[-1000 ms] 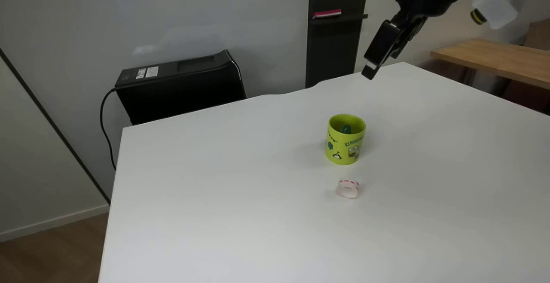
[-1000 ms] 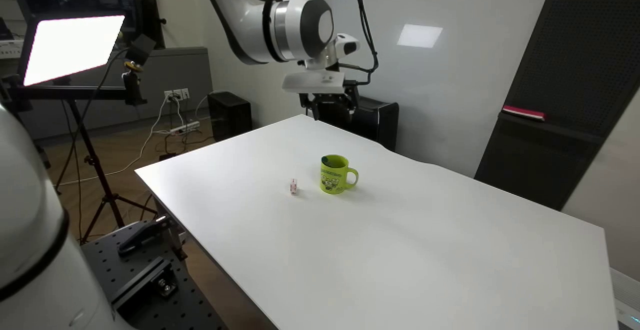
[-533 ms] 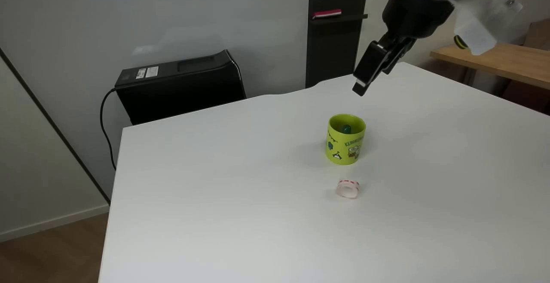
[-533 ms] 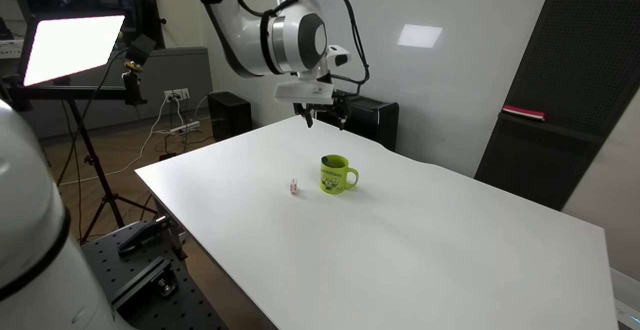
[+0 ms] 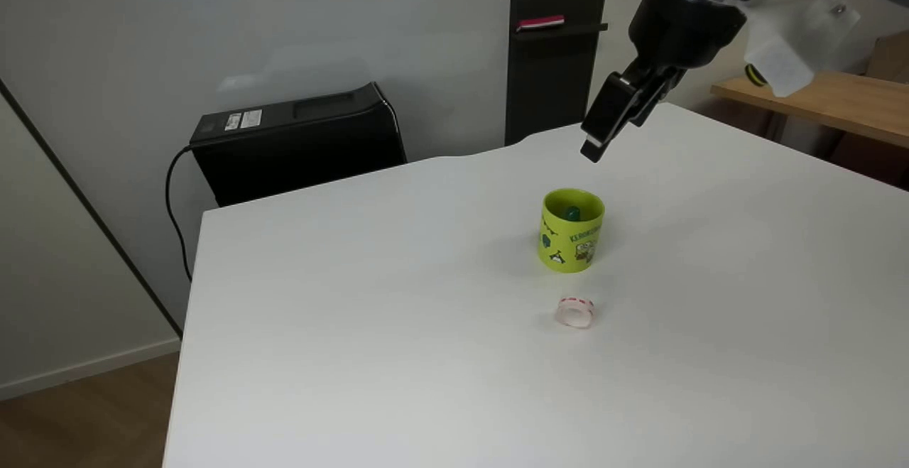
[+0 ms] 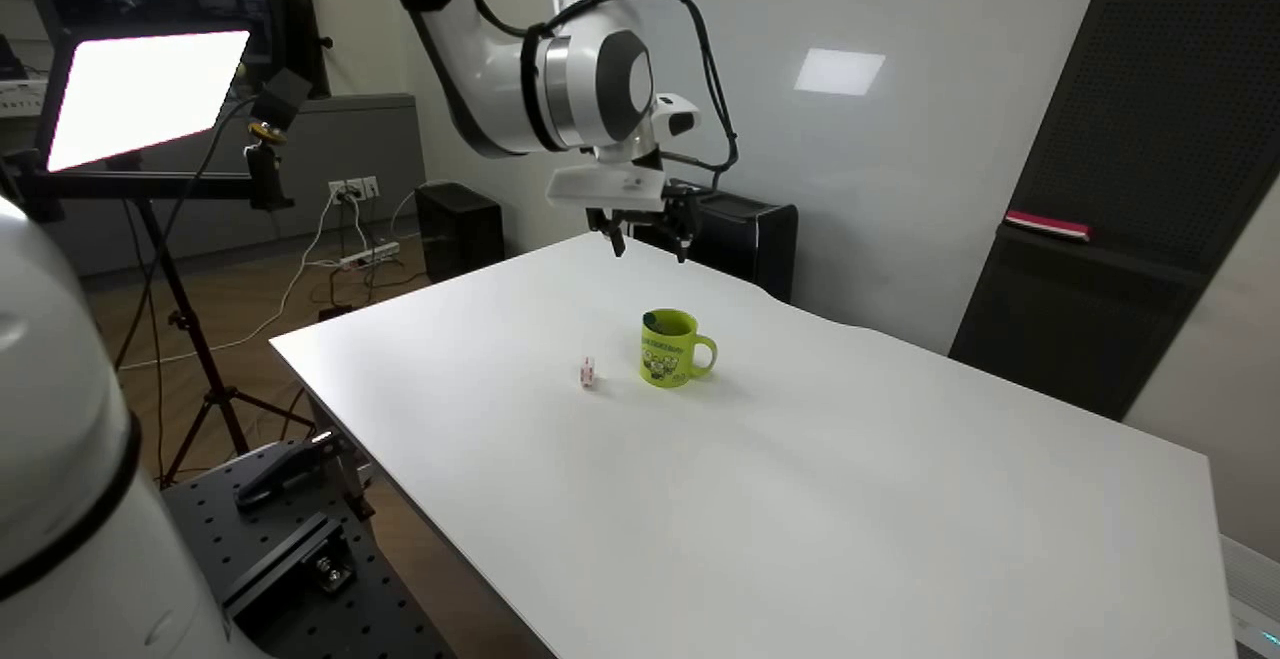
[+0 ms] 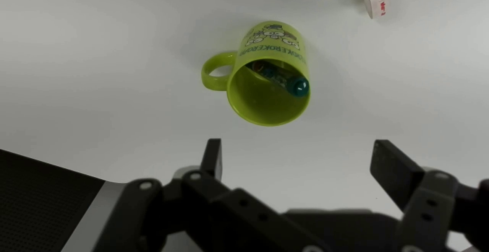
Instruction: Remove the marker from the mug and put it on the table
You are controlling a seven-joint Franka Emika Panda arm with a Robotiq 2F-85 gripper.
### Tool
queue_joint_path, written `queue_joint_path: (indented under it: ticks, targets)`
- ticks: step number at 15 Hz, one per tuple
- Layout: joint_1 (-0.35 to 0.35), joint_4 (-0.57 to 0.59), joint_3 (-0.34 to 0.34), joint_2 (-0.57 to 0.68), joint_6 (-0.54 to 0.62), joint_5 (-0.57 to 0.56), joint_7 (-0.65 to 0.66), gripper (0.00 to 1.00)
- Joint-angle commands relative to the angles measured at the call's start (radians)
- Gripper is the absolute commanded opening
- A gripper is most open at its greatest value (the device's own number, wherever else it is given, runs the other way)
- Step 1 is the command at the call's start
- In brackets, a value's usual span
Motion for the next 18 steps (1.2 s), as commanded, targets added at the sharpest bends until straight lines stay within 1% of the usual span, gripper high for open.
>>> queue_joint_path:
  ticks: [1,4,11,14,18]
  targets:
    - [0.000,0.000,0.000,0.000,0.000,0.000,0.000,1.00]
    - [0.000,0.000,0.000,0.000,0.000,0.000,0.000,1.00]
    - [0.049,0.015,-0.080,0.026,-0.002,-0.152,0.099,1.00]
    - [0.064,0.020,-0.097,0.044,0.003,-0.182,0.124,1.00]
    - [0.082,0.030,-0.108,0.076,0.014,-0.189,0.145,1.00]
